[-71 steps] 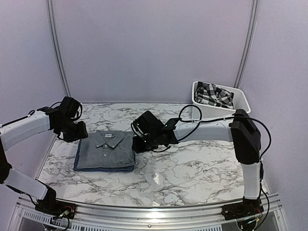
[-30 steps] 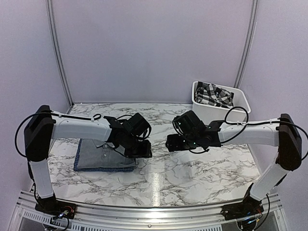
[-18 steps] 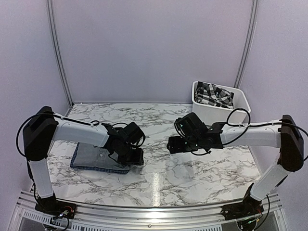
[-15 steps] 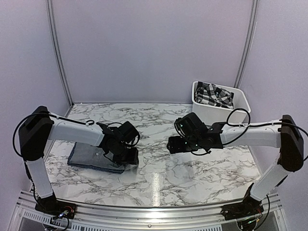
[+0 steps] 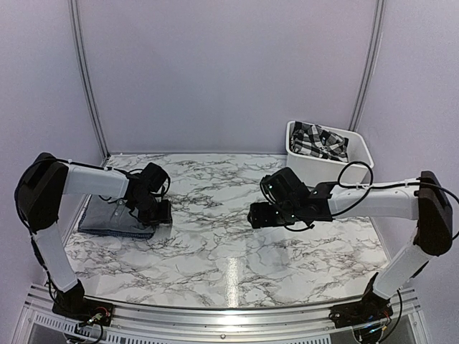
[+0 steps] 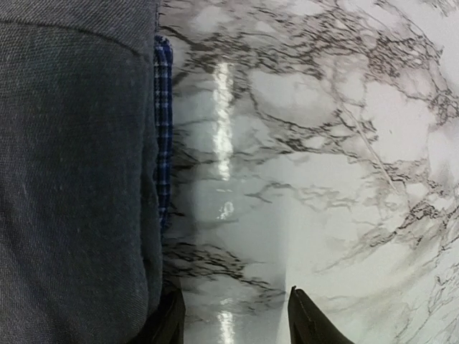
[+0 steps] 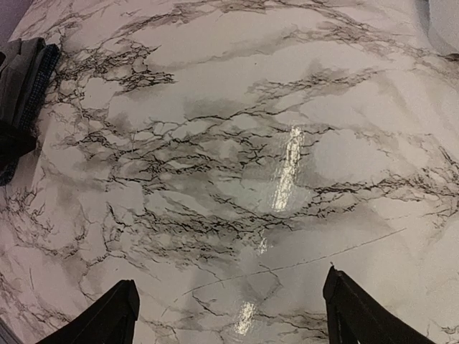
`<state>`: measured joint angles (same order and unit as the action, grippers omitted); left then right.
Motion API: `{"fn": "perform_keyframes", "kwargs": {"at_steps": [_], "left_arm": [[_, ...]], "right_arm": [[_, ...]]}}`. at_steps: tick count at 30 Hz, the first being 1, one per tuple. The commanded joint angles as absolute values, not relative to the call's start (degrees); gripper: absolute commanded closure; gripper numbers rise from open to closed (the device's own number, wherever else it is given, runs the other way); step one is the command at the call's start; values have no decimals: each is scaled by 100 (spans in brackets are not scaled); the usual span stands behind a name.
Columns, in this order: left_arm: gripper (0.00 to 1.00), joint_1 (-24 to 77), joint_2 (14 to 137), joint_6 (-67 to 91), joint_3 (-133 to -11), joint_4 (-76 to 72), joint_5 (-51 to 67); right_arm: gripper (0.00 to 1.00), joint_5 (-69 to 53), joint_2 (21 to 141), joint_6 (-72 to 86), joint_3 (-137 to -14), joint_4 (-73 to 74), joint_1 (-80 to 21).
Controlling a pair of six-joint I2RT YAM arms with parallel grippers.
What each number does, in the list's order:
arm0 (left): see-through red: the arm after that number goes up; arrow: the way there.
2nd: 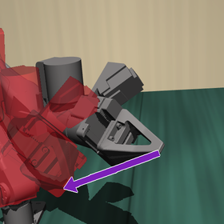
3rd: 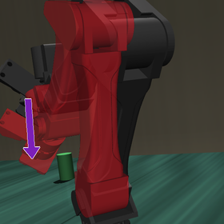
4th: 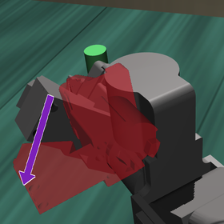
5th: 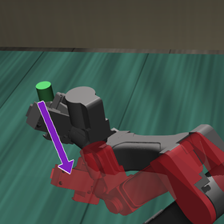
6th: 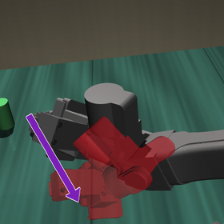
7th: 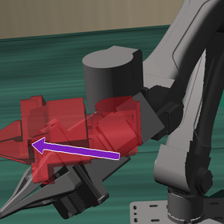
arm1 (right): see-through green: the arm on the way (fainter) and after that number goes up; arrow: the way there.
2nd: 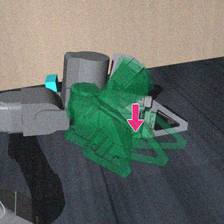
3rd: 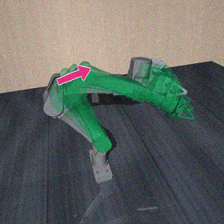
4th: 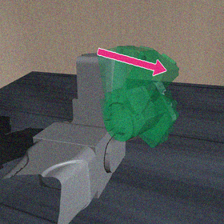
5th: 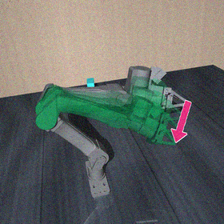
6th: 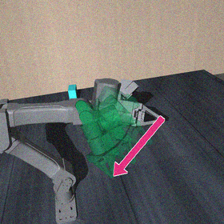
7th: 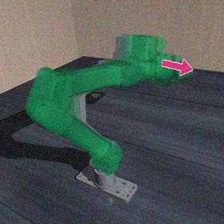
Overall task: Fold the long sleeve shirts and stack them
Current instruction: Move the square-folded shirt to the corner of the board.
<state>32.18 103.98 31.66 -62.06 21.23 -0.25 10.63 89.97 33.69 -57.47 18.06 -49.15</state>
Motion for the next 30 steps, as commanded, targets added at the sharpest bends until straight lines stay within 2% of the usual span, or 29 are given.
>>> {"fn": "perform_keyframes", "kwargs": {"at_steps": [1, 12, 25, 30], "left_arm": [[48, 2746, 10238, 2719, -6010, 2482, -148], [49, 1943, 10216, 2410, -5969, 2550, -106], [48, 1898, 10037, 2356, -6136, 2554, 291], [40, 1998, 9826, 2272, -6311, 2545, 565]], "right_arm": [[15, 1082, 8899, 3435, -5739, 1774, -4895], [13, 1109, 8934, 3402, -5767, 1827, -4895], [7, 1172, 8973, 3342, -5864, 1900, -4888], [4, 1231, 9042, 3321, -5988, 1928, -4888]]}}
